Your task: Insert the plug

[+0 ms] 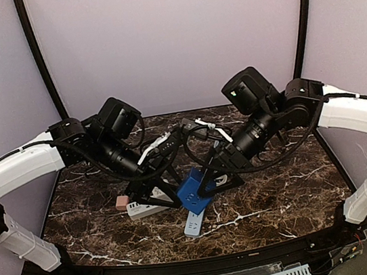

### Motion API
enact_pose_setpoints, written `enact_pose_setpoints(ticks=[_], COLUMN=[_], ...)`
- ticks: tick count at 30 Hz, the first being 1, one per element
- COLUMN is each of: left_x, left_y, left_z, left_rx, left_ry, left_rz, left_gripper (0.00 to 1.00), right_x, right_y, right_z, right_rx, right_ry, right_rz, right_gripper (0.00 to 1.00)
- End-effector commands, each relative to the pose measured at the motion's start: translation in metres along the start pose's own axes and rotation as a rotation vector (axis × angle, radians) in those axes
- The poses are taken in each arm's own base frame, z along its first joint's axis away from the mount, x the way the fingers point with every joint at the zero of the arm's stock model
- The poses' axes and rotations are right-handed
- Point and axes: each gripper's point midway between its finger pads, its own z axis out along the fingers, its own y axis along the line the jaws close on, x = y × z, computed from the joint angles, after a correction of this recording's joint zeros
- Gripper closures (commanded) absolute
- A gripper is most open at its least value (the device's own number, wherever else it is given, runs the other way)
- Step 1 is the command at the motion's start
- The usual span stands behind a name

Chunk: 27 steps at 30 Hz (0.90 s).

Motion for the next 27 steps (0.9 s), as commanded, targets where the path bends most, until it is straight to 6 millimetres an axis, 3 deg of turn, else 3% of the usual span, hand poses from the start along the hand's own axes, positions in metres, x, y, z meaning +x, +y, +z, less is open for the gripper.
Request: enact_pose_setpoints(ticks=[1, 11, 17, 21, 22, 23, 24, 27], left_x=[-0.009, -0.007, -0.009, -0.009, -0.009, -0.009, -0.009, -0.008], left_y=[-0.006, -0.003, 0.001, 0.004, 0.005, 0.003, 0.005, 0.003], left_z=[-0.002, 0.000, 0.001, -0.002, -0.003, -0.004, -0.006, -0.012], left_rx=[0.015, 0.008, -0.004, -0.041, -0.052, -0.058, -0.072, -0.110], left_ry=[-0.016, -0.005, 0.000, -0.001, -0.003, -0.010, -0.013, -0.028], left_rz=[0.041, 0.027, 0.014, 0.017, 0.020, 0.027, 0.031, 0.055], left_gripper=[0.99, 0.99, 0.96, 0.60, 0.38, 0.30, 0.15, 0.02], right_x=[-0.008, -0.003, 0.006, 0.009, 0.009, 0.009, 0.009, 0.012], right_y=[-0.001, -0.005, -0.013, -0.014, -0.014, -0.014, -0.014, -0.015], right_z=[0.002, 0.004, 0.007, 0.004, 0.003, 0.001, 0.000, -0.005], right_rx=[-0.015, -0.007, 0.016, 0.037, 0.042, 0.049, 0.056, 0.081], right_ry=[-0.014, -0.004, 0.009, 0.003, -0.001, -0.007, -0.011, -0.021], right_rz=[-0.021, -0.012, 0.013, 0.016, 0.015, 0.013, 0.013, 0.022], right_gripper=[0.17, 0.37, 0.64, 0.76, 0.78, 0.81, 0.84, 0.95])
